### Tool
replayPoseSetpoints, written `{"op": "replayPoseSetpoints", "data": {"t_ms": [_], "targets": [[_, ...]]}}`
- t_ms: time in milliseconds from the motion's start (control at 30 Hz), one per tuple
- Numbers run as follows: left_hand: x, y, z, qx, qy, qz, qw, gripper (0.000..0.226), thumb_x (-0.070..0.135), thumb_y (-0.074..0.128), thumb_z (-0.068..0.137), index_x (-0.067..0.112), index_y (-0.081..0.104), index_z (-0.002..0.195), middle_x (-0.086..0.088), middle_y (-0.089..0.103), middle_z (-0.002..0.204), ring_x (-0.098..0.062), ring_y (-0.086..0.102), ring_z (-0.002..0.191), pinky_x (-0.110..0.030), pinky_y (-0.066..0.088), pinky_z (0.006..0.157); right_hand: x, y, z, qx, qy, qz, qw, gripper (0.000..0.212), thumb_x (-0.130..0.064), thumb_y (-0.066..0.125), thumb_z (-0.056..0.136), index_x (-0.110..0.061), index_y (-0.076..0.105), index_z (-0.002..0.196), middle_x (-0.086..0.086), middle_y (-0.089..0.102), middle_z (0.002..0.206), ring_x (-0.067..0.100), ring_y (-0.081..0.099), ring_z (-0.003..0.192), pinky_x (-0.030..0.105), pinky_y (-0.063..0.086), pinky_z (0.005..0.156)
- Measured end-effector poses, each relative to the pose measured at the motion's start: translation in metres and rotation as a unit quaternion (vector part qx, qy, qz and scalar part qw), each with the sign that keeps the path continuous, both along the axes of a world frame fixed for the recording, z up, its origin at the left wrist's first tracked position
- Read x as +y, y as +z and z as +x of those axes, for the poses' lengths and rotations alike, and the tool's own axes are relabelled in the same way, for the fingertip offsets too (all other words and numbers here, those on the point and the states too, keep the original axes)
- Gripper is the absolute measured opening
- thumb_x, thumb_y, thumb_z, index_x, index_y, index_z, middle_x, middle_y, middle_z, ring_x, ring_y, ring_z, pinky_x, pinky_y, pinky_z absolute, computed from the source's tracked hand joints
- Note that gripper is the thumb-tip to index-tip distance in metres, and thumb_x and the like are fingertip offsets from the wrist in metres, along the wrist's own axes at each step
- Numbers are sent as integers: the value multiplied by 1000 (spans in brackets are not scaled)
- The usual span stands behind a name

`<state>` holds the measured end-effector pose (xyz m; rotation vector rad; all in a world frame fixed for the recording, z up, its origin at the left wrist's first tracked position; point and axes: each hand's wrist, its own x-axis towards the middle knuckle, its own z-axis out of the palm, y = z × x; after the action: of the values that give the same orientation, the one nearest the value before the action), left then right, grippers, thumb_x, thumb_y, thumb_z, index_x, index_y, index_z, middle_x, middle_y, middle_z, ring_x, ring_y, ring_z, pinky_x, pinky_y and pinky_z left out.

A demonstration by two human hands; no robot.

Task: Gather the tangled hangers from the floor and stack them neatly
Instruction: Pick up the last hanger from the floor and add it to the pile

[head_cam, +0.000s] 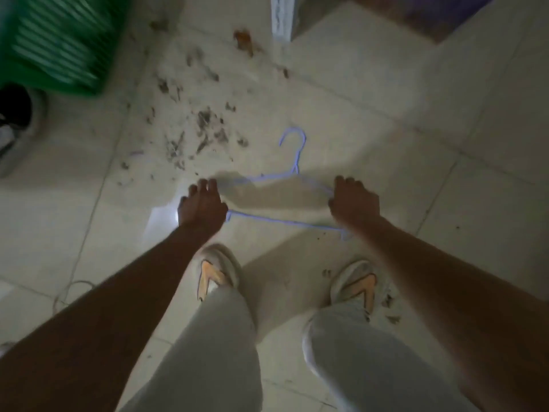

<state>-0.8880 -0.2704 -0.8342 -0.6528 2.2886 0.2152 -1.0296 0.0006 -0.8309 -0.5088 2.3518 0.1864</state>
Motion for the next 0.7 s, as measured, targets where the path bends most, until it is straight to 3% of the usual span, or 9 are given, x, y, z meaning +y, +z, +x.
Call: {"op": "replayPoseSetpoints", "data": {"t_ms": [167, 333, 400, 533, 633, 700], "targets": [[2, -67, 11, 32, -73, -37, 996, 42, 14, 49, 100, -4, 45, 138, -30, 52, 127, -45, 57, 112, -55, 53, 71, 11, -65, 11, 25, 50, -42, 998, 27, -28, 52, 96, -9, 54, 116, 14, 64, 110, 36, 69, 98, 41, 51, 69], [-9, -24, 30, 77, -247, 28, 966, 17, 13, 52, 100, 1, 57, 111, -21, 57, 106, -40, 62, 87, -45, 47, 51, 29, -25, 15, -39, 208, -49, 976, 17, -28, 56, 82, -14, 60, 89, 9, 69, 87, 33, 72, 78, 34, 48, 60], [-12, 14, 23, 86, -172, 22, 981, 22, 26, 47, 104, 5, 55, 105, -22, 61, 99, -43, 65, 81, -46, 50, 56, 31, 13, 16, -45, 197, -61, 977, 15, -28, 54, 81, -16, 58, 90, 9, 69, 81, 35, 70, 71, 32, 42, 57], [-24, 102, -6, 82, 96, 49, 991, 47, 52, 46, 103, 7, 61, 100, -24, 71, 87, -45, 68, 85, -47, 56, 73, 39, 92, 14, 5, 109, -93, 990, 19, -29, 50, 94, -21, 55, 110, 16, 66, 74, 40, 67, 68, 32, 34, 56], [-22, 176, -32, 113, 264, 133, 949, 30, 35, 62, 97, 5, 68, 90, -24, 73, 82, -39, 72, 73, -47, 62, 73, 42, 169, 14, 37, 45, -99, 993, 19, -30, 47, 100, -21, 55, 114, 18, 68, 76, 42, 69, 70, 36, 38, 57], [-9, 236, -48, 136, 391, 188, 891, 18, 17, 63, 93, 10, 62, 77, -23, 68, 77, -29, 64, 54, -41, 59, 62, 47, 235, 17, 46, -7, -93, 995, 18, -32, 45, 101, -22, 55, 113, 18, 71, 80, 43, 69, 73, 39, 46, 60]]}}
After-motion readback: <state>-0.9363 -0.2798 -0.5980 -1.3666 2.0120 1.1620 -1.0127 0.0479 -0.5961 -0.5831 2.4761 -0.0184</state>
